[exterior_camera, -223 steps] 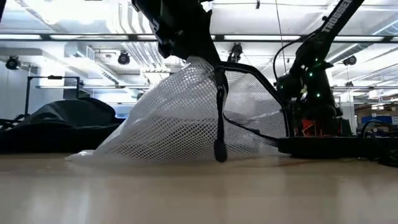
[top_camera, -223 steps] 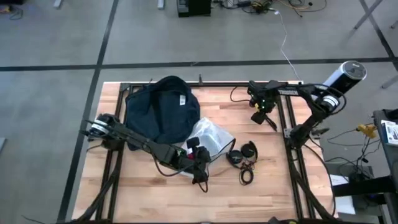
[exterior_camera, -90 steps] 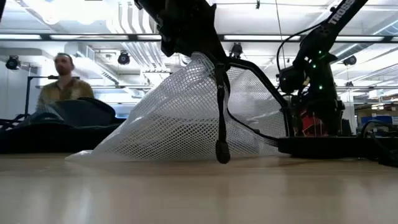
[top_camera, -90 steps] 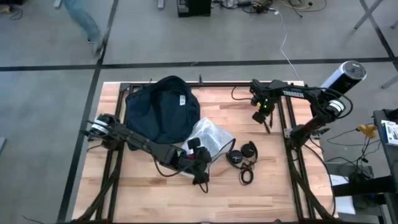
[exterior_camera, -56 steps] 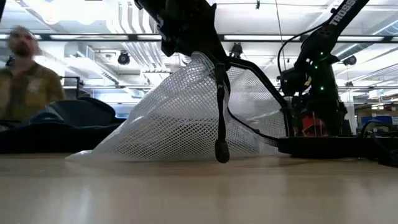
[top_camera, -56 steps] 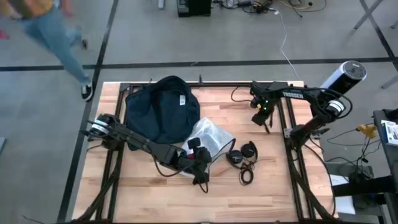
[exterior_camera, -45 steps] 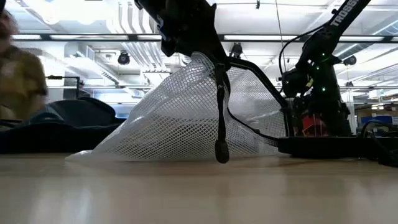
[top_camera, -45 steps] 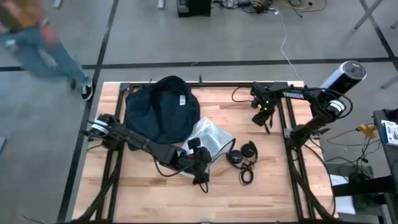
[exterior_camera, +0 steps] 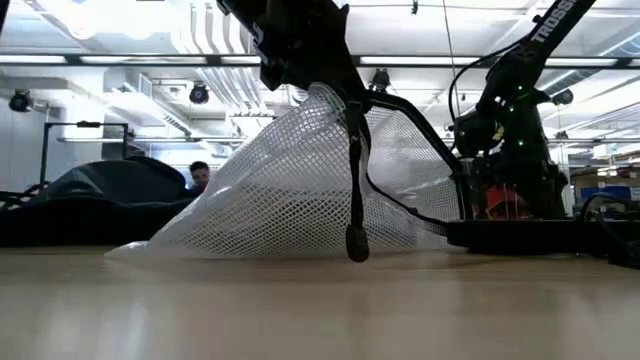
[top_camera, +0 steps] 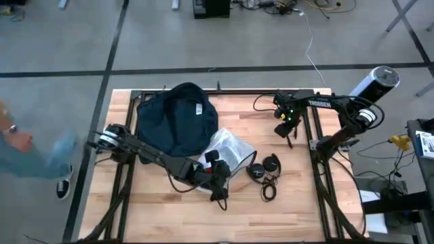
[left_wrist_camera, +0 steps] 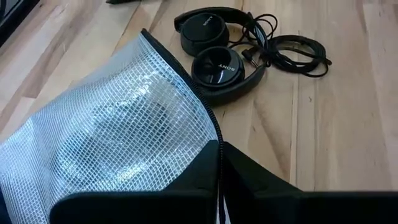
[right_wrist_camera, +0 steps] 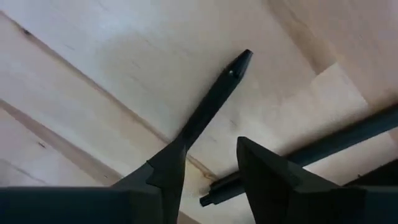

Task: Unpack backpack
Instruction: Put the black pen into the white zipper pouch

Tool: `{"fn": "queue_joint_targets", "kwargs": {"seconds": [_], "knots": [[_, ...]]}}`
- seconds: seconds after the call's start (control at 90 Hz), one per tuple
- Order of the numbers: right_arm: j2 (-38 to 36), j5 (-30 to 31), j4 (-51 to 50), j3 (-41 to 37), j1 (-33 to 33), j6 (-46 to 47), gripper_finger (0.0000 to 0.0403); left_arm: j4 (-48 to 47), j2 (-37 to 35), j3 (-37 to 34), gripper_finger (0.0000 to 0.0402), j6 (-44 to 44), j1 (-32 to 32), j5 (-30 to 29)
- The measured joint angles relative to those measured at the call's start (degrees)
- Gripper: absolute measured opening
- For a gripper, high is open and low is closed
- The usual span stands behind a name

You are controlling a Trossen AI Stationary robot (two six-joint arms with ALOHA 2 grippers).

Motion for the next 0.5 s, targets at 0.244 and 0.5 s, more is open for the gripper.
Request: {"fn": "queue_joint_targets", "kwargs": {"seconds": [0.244,0.5], "knots": [[0.07,-3.26,-0.06,-0.06,0.20,5.70,0.0112,0.43,0.00,0.00,0.0000,0.55,0.02,0.00],[0.09,-6.95,-0.06,-0.27,3.30,8.31,0.0096,0.21,0.00,0.00,0.0000,0.88,-0.08,0.52]]}}
